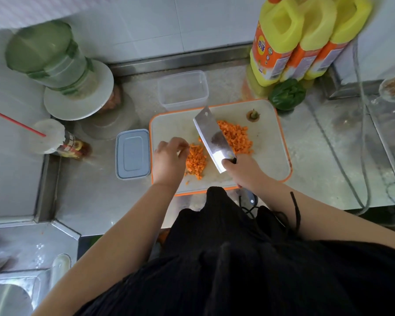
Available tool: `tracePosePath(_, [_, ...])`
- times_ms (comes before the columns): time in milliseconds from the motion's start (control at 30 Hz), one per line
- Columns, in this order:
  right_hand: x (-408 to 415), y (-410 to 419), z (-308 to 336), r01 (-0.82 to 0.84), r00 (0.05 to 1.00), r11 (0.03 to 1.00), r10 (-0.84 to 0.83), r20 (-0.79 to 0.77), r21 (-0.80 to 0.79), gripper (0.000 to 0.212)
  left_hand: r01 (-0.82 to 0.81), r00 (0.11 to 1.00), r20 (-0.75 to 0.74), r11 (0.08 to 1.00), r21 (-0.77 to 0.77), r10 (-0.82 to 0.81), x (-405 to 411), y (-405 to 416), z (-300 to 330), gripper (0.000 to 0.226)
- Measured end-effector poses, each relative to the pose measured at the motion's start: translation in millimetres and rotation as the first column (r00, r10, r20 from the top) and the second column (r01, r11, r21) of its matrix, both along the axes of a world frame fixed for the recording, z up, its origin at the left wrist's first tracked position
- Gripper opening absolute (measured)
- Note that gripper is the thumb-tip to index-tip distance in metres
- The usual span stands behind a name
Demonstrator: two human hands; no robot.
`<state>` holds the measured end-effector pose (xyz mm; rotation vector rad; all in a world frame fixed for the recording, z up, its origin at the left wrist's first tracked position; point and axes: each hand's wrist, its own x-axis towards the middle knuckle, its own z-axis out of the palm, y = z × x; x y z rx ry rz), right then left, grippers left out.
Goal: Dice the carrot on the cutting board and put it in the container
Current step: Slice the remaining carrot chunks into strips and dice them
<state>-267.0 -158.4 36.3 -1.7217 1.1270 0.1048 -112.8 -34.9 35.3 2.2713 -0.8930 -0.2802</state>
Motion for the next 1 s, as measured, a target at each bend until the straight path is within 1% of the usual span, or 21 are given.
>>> tracePosePath(100, [3.1,-1.9,-2.2,-0.001,1.000,1.000,0.000,-0.010,-0.026,0.035,-0.076,0.995,-0.063,0.996,0.035,0.078,5.9,2.8,4.0,0.013])
tracePosePath(167, [5.2,-2.0,-1.1,-0.035,0.999,0.998,0.036,0.004,-0.060,0.035,-0.143,0.981,-0.132,0.990,0.015,0.144,10.0,8.7,2.1,0.012])
tracePosePath(267, [6.7,5.0,-2.7,-0.218,0.976,0.973,0.218,-0.004,-0.077,0.036,-0.304,0.935,-0.205,0.952,-0.038,0.291,12.4,16.6,-3.3,0.019])
tracePosePath(367, [14.1,19.3,-8.3,-0.435,0.900,0.899,0.434,-0.032,-0.047,0.035,-0.478,0.873,-0.190,0.866,-0.146,0.449,17.5,25.1,-8.7,0.029])
tracePosePath(467, [26.9,32.8,-14.6,-0.574,0.817,0.818,0.571,-0.072,-0.028,0.039,-0.531,0.847,-0.142,0.804,-0.267,0.512,21.4,33.5,-11.8,0.035])
tracePosePath(533, [34.4,38.2,-19.5,-0.625,0.775,0.781,0.619,-0.131,-0.006,0.039,-0.527,0.848,-0.128,0.795,-0.300,0.514,21.7,36.1,-11.9,0.033])
tracePosePath(600, [37.5,40.3,-22.7,-0.619,0.772,0.785,0.612,-0.170,0.016,0.035,-0.521,0.852,-0.134,0.797,-0.306,0.505,21.9,38.0,-14.1,0.031])
tracePosePath(700, [34.0,34.0,-22.1,-0.524,0.840,0.851,0.522,-0.146,0.026,0.035,-0.531,0.847,-0.149,0.791,-0.305,0.511,24.4,38.9,-20.7,0.029])
tracePosePath(800, [22.3,19.1,-21.4,-0.391,0.910,0.920,0.381,-0.165,-0.030,0.036,-0.532,0.846,-0.156,0.802,-0.271,0.509,25.5,38.1,-27.2,0.027])
tracePosePath(900, [8.9,7.2,-21.1,-0.264,0.954,0.961,0.247,-0.170,-0.081,0.035,-0.520,0.851,-0.209,0.826,-0.218,0.481,26.6,33.9,-33.2,0.026])
tracePosePath(1000, [4.6,3.6,-18.4,-0.235,0.960,0.966,0.214,-0.179,-0.106,0.034,-0.526,0.835,-0.272,0.839,-0.139,0.478,24.1,24.1,-30.6,0.023])
